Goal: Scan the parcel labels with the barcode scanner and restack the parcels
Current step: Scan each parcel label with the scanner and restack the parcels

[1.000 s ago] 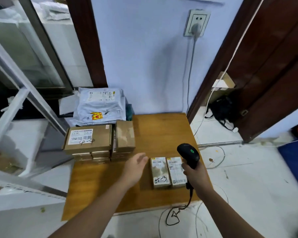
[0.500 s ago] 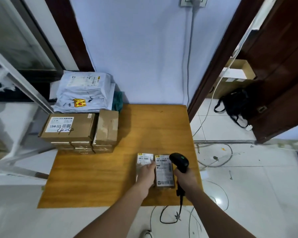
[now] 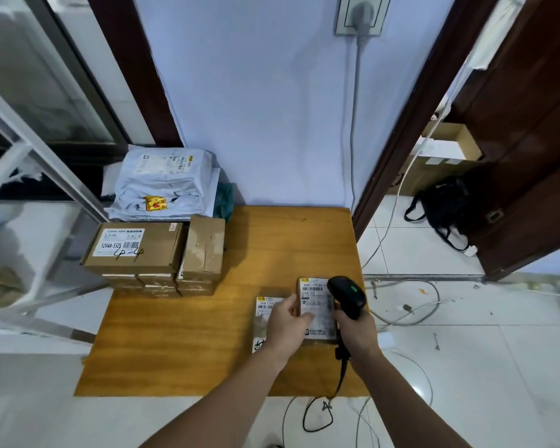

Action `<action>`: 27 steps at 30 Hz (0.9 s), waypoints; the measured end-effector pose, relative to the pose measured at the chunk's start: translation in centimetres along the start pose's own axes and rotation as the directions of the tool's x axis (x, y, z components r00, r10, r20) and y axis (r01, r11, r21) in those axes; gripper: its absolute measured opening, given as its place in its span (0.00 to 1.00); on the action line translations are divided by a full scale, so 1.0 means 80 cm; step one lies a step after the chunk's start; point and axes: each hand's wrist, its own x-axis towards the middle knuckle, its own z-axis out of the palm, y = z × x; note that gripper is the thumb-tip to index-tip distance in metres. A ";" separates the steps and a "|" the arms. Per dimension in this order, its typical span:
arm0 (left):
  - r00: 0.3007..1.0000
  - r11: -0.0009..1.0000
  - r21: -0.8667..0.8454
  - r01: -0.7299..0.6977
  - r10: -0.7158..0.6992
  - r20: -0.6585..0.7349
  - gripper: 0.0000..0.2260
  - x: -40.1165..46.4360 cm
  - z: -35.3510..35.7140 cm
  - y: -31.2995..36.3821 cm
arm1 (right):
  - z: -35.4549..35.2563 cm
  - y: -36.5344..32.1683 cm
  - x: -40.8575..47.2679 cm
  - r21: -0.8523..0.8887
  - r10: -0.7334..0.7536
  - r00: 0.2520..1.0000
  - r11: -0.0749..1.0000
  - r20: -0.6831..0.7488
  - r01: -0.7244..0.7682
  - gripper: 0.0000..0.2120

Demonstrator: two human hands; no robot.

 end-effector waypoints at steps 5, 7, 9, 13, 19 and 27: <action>0.983 0.985 -0.086 -0.148 0.137 -0.125 0.24 -0.018 -0.024 0.050 | 0.006 -0.058 -0.043 0.115 -0.115 0.993 0.987 0.017 0.113 0.07; 0.966 0.972 -0.105 -0.212 0.193 -0.170 0.23 -0.030 -0.048 0.070 | 0.015 -0.085 -0.071 0.157 -0.184 0.982 0.972 0.045 0.175 0.05; 0.955 0.960 -0.130 -0.247 0.218 -0.201 0.22 -0.042 -0.077 0.087 | 0.025 -0.108 -0.093 0.187 -0.252 0.965 0.954 0.070 0.235 0.07; 0.941 0.913 -0.254 -0.320 0.275 -0.195 0.23 -0.064 -0.142 0.105 | 0.064 -0.140 -0.121 0.155 -0.299 0.951 0.946 0.080 0.284 0.03; 0.902 0.859 -0.304 -0.412 0.337 -0.270 0.21 -0.075 -0.250 0.100 | 0.164 -0.177 -0.166 0.093 -0.356 0.922 0.934 0.152 0.346 0.05; 0.891 0.853 -0.316 -0.416 0.314 -0.327 0.15 -0.060 -0.426 0.072 | 0.338 -0.191 -0.214 0.112 -0.386 0.908 0.922 0.166 0.371 0.05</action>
